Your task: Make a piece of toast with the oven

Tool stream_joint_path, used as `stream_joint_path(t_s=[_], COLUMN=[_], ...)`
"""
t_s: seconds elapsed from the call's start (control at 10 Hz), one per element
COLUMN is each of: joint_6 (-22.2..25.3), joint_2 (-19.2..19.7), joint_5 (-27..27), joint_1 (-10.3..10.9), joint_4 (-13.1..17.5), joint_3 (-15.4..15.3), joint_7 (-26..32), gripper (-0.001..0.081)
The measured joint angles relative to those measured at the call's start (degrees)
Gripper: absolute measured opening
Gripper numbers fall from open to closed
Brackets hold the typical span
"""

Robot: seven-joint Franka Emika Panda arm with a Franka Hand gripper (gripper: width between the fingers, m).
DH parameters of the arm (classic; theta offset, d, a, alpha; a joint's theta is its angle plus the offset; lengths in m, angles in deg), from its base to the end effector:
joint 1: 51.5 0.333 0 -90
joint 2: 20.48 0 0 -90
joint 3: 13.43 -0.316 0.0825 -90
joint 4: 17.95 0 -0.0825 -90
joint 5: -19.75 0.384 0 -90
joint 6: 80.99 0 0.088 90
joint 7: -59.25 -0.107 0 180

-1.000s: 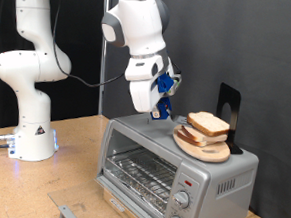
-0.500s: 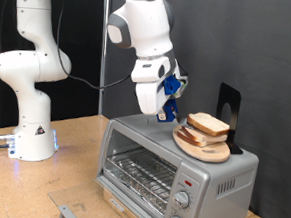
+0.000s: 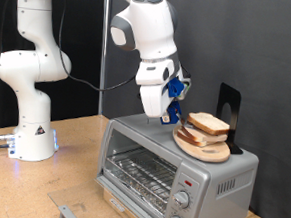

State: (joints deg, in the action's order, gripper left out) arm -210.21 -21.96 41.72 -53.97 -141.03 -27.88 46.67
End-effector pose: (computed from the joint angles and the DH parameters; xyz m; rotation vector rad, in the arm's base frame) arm 0.5330 0.1241 0.4269 -2.7944 0.3293 -0.0894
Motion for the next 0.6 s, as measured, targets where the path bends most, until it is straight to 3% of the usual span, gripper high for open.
stream_joint_path(t_s=[0.6], joint_6=[-2.4], joint_2=[-2.0], joint_5=[3.0], joint_1=[0.0], joint_4=[-2.9], joint_3=[-0.1], joint_7=[3.1], gripper=[0.0395])
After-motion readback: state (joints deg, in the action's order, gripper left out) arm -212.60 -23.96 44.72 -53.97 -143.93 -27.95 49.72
